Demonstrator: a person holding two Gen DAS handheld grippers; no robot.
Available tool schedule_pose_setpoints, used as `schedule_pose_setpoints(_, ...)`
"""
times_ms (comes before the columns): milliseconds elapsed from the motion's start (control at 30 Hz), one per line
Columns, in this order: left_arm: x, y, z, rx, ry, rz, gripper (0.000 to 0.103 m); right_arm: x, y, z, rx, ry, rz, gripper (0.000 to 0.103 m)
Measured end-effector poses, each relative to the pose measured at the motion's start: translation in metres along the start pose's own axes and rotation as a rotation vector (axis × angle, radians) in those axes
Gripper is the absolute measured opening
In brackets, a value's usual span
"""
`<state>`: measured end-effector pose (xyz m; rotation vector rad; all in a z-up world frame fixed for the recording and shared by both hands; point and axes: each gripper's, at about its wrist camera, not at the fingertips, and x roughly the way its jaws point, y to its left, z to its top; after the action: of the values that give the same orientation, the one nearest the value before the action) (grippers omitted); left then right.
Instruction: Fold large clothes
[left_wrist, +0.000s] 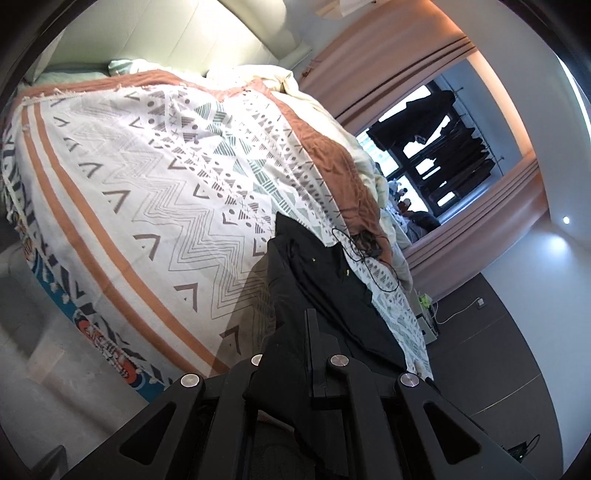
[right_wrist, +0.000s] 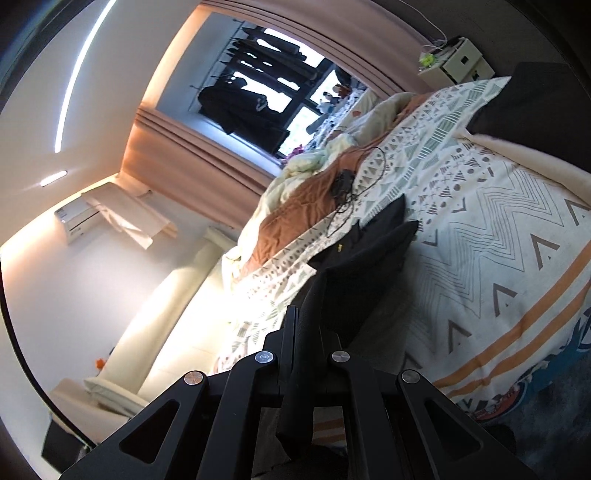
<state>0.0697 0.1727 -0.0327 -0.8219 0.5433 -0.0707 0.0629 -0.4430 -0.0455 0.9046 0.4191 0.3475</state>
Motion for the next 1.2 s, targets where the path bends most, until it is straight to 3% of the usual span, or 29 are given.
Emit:
schedule_pose_setpoints(333, -0.065, 0.005, -0.022, 0.049, -0.017, 0.005, 0.004, -0.036, 0.026, -0.027, -0.076, 0.055, 0.018, 0.004)
schedule_pose_setpoints(667, -0.074, 0.010, -0.030, 0.043, -0.012, 0.026, 0.004, -0.044, 0.014, -0.031, -0.054, 0.066, 0.004, 0.004)
schedule_pose_setpoints(900, -0.059, -0.009, -0.007, 0.041, -0.032, 0.025, 0.004, -0.023, 0.004, -0.007, -0.016, 0.055, 0.010, 0.004)
schedule_pose_setpoints(1200, -0.023, -0.056, 0.052, 0.097, -0.080, -0.006, 0.004, 0.016, 0.017, 0.045, -0.024, -0.001, 0.033, 0.004)
